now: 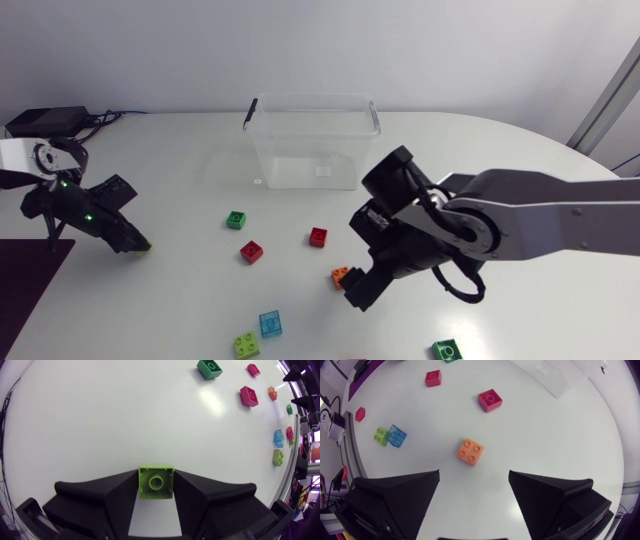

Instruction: Place the duplo bricks in the container

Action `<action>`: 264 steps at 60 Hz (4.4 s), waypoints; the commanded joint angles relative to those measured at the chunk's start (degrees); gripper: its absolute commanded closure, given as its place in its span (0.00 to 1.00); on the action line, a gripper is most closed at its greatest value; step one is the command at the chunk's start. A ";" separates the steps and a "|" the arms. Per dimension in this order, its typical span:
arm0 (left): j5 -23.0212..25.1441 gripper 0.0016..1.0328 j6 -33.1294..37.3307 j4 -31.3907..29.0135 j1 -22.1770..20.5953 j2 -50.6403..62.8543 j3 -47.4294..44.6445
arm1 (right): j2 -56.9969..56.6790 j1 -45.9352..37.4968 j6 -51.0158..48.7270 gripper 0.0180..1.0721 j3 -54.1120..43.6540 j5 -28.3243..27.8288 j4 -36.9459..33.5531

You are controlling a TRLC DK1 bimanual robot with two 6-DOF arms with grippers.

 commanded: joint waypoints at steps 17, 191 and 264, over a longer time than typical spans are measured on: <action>1.79 0.64 -1.24 -4.24 -2.00 -12.37 -0.55 | 9.73 0.86 0.59 0.08 5.40 1.25 0.31; -7.53 0.05 -48.08 16.15 -31.18 -15.00 11.67 | 22.65 -15.13 6.83 0.72 48.91 6.44 -4.26; -2.70 0.05 -44.74 28.37 -30.21 -5.42 -8.63 | 29.59 -17.95 1.46 0.70 49.00 11.36 12.79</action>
